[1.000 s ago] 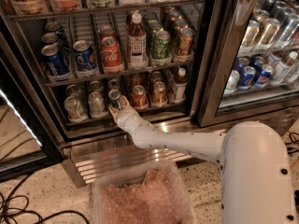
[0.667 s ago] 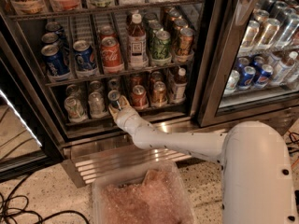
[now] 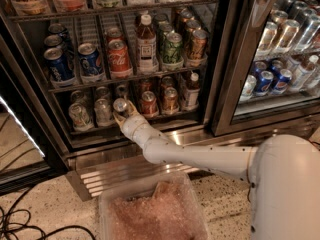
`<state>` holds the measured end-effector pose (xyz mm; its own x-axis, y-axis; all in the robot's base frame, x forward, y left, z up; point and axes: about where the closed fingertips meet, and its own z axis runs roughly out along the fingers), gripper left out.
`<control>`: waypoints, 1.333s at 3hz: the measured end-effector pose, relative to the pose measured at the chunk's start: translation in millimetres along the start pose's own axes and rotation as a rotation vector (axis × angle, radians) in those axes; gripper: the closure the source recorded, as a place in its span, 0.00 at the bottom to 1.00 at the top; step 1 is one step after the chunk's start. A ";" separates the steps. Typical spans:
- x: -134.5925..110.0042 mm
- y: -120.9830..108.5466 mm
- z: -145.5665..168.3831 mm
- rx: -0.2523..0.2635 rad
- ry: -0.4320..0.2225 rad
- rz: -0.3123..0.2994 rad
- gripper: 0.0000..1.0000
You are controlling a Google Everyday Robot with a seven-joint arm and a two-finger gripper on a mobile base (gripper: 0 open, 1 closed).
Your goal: Pick redbull can from bottom shelf of fridge
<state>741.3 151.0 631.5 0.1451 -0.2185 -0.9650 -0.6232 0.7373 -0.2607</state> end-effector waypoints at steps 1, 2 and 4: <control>-41.3 11.2 -21.2 -0.028 -0.092 -0.042 1.00; -59.6 19.9 -32.8 -0.065 -0.125 -0.071 1.00; -30.7 30.6 -41.9 -0.209 -0.001 -0.111 1.00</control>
Offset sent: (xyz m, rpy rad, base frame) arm -0.0675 0.0069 0.0693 0.0024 -0.1614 0.1526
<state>685.6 153.4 654.4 0.2219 -0.2901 -0.9309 -0.7490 0.5606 -0.3533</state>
